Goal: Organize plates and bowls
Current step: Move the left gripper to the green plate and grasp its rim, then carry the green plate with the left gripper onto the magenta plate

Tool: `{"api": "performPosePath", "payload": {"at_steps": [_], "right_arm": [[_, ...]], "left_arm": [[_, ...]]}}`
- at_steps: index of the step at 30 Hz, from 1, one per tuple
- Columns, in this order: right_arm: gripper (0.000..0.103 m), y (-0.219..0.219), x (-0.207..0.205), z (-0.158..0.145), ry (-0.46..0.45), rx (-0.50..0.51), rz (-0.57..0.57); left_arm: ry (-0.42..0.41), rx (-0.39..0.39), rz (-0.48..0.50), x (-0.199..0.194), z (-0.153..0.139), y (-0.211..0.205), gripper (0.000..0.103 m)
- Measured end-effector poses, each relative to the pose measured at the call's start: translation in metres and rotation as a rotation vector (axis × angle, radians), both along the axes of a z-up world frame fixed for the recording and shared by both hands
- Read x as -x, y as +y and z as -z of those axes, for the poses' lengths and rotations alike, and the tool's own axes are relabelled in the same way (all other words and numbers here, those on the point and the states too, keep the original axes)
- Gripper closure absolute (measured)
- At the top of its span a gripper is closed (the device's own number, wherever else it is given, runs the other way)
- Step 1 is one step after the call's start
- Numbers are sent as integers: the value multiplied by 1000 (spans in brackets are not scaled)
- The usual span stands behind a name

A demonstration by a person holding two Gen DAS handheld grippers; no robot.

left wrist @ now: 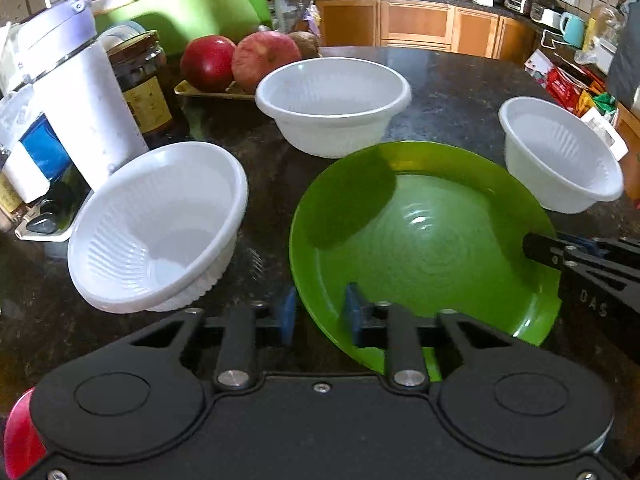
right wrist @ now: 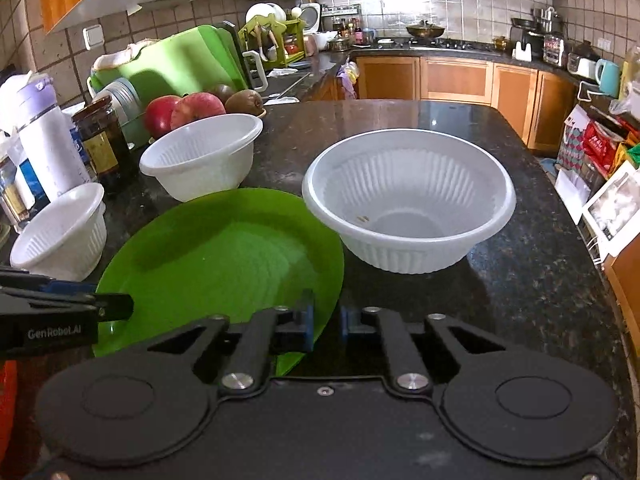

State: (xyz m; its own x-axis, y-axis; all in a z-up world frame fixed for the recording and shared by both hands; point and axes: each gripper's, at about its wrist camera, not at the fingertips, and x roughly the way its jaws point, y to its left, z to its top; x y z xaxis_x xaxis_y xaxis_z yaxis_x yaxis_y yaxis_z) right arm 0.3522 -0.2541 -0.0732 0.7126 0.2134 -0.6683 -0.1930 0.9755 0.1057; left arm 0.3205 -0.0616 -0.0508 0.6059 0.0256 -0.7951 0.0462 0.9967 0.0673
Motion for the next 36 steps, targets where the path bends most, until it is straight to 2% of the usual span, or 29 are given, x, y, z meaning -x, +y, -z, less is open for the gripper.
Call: {"api": "performPosePath", "payload": {"at_steps": [6, 17, 19, 20, 22, 27, 31, 32, 36], "right_arm": [[90, -6, 26, -4, 27, -7, 3], [89, -28, 90, -9, 87, -62, 11], [88, -30, 90, -9, 85, -69, 17], [88, -32, 90, -9, 77, -70, 29], [83, -34, 86, -9, 62, -68, 45], [83, -35, 78, -5, 45, -68, 50], [83, -28, 81, -3, 32, -52, 31], [86, -26, 82, -4, 29, -48, 27], [87, -20, 90, -6, 3, -8, 55]], "left_arm": [[13, -9, 37, 19, -2, 2, 78], [49, 3, 157, 76, -7, -1, 77], [38, 4, 157, 77, -8, -1, 74], [29, -2, 146, 75, -7, 0, 69], [13, -5, 117, 70, -7, 1, 69], [8, 12, 64, 57, -3, 3, 68], [-6, 9, 67, 59, -2, 1, 70], [-10, 9, 78, 60, -2, 0, 77], [-16, 9, 100, 65, -2, -4, 79]]}}
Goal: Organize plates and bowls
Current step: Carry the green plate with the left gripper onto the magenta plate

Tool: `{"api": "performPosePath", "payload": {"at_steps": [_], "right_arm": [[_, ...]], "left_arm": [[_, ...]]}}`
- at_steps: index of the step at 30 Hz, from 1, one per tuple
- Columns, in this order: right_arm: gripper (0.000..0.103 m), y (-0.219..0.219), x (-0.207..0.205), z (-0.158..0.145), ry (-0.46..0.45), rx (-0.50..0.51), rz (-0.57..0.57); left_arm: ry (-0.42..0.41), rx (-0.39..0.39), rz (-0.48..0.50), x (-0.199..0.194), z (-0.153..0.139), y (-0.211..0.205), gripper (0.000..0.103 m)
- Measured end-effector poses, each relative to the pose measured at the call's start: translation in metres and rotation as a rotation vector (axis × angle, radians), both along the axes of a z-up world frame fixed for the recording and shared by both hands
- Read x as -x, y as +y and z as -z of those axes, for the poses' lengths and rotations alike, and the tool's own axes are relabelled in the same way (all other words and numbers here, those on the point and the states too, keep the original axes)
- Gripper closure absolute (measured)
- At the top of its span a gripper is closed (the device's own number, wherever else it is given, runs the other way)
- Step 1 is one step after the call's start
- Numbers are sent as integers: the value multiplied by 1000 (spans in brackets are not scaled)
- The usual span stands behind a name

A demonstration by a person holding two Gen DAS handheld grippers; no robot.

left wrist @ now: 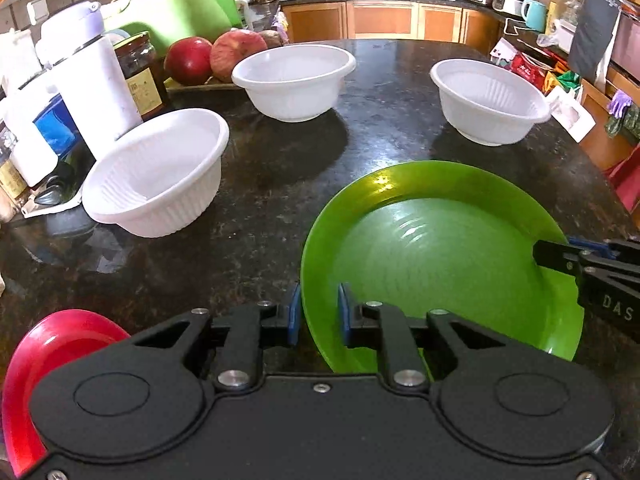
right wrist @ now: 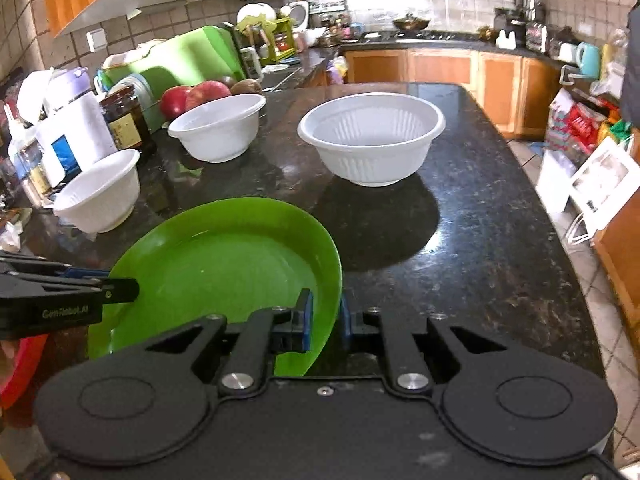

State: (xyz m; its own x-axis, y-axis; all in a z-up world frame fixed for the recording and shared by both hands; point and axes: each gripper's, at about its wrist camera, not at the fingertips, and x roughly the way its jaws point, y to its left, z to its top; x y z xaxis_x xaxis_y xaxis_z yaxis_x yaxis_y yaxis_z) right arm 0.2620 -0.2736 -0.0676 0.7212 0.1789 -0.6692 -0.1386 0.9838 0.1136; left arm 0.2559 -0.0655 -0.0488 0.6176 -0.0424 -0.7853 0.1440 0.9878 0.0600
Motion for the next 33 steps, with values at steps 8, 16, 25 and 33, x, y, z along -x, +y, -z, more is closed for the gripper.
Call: {"api": "performPosePath", "payload": {"at_steps": [8, 16, 25, 33], "right_arm": [[88, 19, 32, -26, -83, 13, 53], [88, 76, 70, -55, -162, 22, 22], [88, 159, 91, -57, -169, -4, -62], [88, 211, 103, -38, -118, 15, -85]], "left_arm": [[-48, 41, 46, 22, -18, 20, 80], [-118, 51, 33, 55, -48, 77, 80], [-146, 15, -28, 89, -53, 153, 80], [-125, -26, -42, 105, -37, 197, 80]]}}
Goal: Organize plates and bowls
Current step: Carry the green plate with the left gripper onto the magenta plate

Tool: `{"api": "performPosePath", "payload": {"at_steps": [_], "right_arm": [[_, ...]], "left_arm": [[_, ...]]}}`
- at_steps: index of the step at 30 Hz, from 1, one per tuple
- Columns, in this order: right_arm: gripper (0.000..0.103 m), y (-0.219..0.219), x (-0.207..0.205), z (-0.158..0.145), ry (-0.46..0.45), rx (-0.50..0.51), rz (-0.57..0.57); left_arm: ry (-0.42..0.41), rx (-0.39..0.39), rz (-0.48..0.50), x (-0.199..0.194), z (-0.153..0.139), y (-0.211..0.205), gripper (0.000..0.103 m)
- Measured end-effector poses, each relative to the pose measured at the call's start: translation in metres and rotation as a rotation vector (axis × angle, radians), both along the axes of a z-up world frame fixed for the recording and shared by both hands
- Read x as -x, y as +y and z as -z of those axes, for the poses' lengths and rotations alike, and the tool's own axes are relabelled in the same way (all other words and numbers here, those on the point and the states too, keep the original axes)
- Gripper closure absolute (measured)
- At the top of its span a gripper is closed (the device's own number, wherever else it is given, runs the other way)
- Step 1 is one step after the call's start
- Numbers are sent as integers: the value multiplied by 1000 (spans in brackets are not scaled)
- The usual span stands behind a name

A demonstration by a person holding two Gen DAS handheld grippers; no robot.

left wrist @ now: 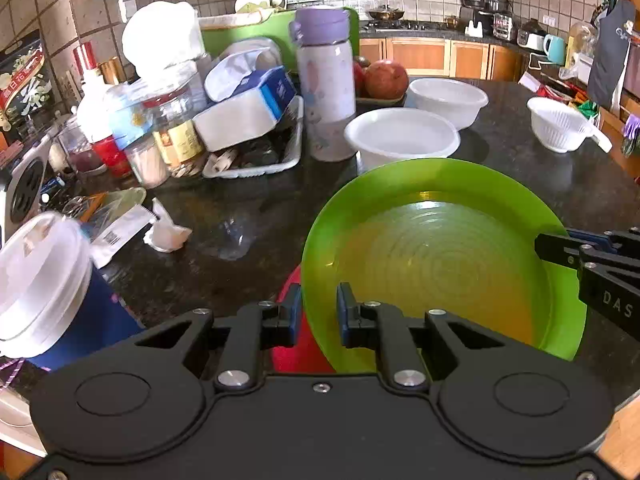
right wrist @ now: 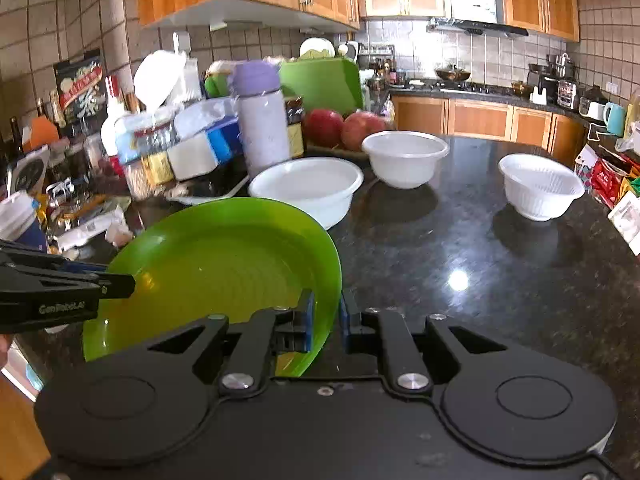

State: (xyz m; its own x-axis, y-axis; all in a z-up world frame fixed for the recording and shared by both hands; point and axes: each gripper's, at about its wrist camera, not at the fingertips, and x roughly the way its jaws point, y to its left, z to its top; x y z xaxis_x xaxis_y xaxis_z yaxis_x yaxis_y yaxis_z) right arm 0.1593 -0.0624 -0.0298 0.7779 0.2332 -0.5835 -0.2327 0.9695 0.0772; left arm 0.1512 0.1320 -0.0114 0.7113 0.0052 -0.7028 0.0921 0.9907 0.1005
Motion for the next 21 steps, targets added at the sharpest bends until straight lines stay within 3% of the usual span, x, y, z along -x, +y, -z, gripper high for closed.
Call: {"api": "performPosePath", "payload": {"at_steps": [8, 21], "right_arm": [[88, 24, 2, 13, 48, 36, 2], [88, 25, 4, 24, 69, 66, -5]], "left_arm": [[20, 7, 17, 5, 11, 20, 80], [29, -16, 16, 3, 23, 22, 80]]}}
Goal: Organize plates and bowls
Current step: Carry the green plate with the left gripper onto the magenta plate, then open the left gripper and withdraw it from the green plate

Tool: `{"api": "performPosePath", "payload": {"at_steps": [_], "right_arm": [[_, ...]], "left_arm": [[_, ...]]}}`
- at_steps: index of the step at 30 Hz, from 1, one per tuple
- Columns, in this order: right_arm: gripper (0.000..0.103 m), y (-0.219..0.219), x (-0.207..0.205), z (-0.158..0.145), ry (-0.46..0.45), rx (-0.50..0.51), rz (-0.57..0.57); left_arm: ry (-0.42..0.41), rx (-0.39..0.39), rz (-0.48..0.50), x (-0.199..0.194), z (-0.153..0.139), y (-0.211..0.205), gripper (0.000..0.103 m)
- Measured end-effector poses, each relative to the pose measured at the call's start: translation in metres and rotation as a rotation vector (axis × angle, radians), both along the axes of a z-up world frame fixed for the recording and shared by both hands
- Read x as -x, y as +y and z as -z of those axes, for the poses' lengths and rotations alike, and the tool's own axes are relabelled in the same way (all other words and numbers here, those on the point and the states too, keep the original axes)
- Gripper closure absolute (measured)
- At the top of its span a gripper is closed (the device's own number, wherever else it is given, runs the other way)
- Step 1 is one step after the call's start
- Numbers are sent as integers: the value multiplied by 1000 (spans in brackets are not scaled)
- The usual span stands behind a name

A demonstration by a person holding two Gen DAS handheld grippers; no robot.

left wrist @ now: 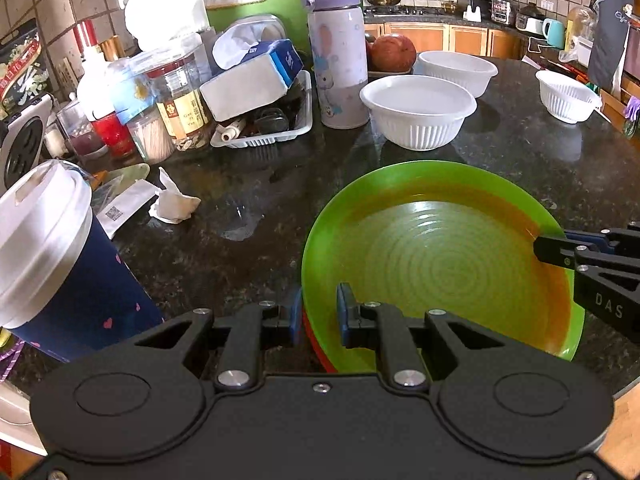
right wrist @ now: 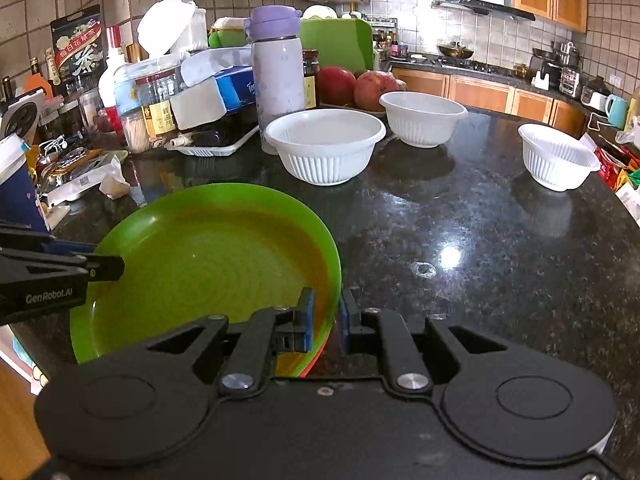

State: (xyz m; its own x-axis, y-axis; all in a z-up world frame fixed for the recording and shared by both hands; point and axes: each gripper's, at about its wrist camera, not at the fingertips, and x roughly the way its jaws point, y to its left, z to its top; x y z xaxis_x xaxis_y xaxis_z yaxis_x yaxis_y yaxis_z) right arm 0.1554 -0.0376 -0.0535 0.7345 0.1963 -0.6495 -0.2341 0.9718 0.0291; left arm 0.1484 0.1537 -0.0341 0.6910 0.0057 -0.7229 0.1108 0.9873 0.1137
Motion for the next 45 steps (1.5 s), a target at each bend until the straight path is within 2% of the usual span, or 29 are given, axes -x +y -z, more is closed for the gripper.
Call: {"api": "performPosePath", "payload": {"at_steps": [14, 15, 17, 20, 23, 26, 30, 34, 40, 45], "right_arm": [[90, 4, 3, 4, -24, 26, -4], [88, 5, 3, 3, -24, 27, -9], [87, 6, 3, 3, -23, 31, -10], [82, 6, 5, 3, -30, 31, -16], [72, 5, 6, 1, -45, 27, -8], [68, 1, 8, -1, -61, 13, -1], [63, -8, 10, -8, -92, -2, 3], [59, -27, 11, -18, -113, -25, 4], [55, -78, 3, -35, -154, -54, 43], [55, -133, -8, -46, -190, -58, 69]], "left_arm": [[-66, -44, 13, 13, 2, -6, 78], [-75, -44, 17, 15, 1, -6, 77], [-94, -48, 20, 19, -1, -6, 66], [-114, -52, 28, 23, -4, -8, 66], [-119, -47, 29, 23, -7, -8, 65], [-123, -38, 28, 24, -10, -9, 50], [-138, -20, 27, 23, -17, -14, 49], [-157, 12, 28, 19, -26, -24, 44], [-184, 59, 59, 6, -45, -55, 44], [-164, 86, 73, -12, -54, -96, 44]]}}
